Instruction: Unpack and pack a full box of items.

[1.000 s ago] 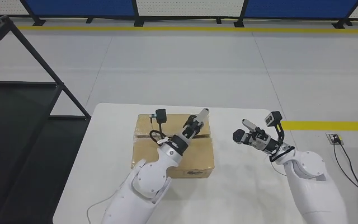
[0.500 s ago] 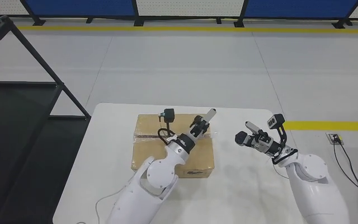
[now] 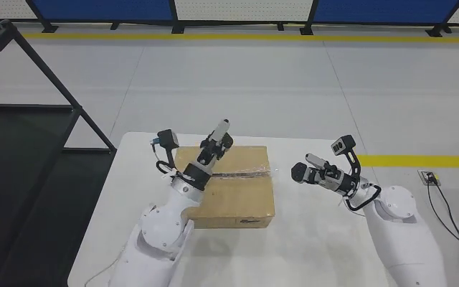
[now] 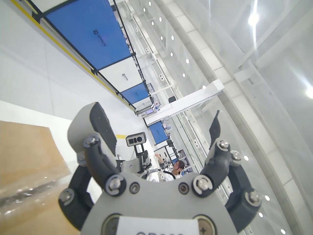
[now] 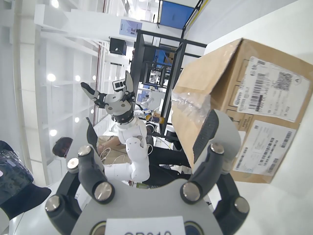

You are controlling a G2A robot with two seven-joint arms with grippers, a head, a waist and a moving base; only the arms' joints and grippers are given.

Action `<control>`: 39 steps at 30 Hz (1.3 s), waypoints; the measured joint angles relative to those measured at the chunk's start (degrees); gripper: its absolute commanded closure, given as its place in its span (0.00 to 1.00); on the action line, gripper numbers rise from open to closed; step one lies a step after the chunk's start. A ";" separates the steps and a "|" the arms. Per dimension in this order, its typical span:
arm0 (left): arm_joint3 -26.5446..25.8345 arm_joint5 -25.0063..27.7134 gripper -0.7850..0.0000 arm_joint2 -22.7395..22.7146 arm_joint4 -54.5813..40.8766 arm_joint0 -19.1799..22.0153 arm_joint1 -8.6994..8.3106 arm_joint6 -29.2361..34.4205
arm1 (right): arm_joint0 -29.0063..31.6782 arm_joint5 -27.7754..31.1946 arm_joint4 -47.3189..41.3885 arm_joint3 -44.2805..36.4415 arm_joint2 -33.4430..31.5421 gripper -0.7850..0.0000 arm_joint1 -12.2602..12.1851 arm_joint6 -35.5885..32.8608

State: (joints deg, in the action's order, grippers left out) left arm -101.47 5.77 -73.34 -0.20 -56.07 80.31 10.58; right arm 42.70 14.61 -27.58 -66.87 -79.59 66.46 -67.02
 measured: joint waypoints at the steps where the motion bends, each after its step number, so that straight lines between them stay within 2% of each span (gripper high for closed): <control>1: -1.45 -0.63 0.00 -2.56 -0.13 -1.53 -0.44 1.65 | -0.94 -0.91 0.02 0.08 0.88 0.00 0.09 -1.06; 6: -6.30 -3.72 0.00 -16.64 -4.17 -8.77 -2.53 12.20 | -3.93 -3.71 3.34 0.50 3.51 0.00 0.22 -3.00; 8: -7.09 -2.59 0.00 -21.61 -3.49 -12.17 -3.21 14.87 | -3.83 -3.61 2.73 0.48 3.41 0.00 0.22 -2.94; 12: -6.28 0.90 0.00 -28.02 -0.49 -17.83 -4.11 17.36 | -3.39 -4.01 2.24 -0.50 3.84 0.00 0.32 -2.24; 17: -2.73 4.06 0.00 -29.66 -3.46 -20.62 -4.46 18.82 | -4.92 -7.79 2.69 -3.41 8.56 0.00 1.35 2.09; 24: 0.94 4.70 0.00 -31.05 -9.33 -20.52 -4.80 18.79 | -11.26 -11.16 3.97 1.85 16.00 0.00 3.31 5.21; 34: 1.83 5.16 0.00 -31.71 -10.61 -20.68 -5.45 19.23 | -15.70 -13.14 5.00 8.00 18.88 0.00 4.20 4.59; 39: 2.30 5.32 0.00 -31.74 -11.05 -20.56 -5.73 18.93 | -16.24 -12.05 4.69 9.47 20.14 0.00 4.66 4.00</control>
State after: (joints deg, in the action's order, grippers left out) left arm -99.17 11.09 -105.07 -11.25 -76.63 74.58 29.51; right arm 26.46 2.56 -22.89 -57.40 -59.45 71.12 -63.01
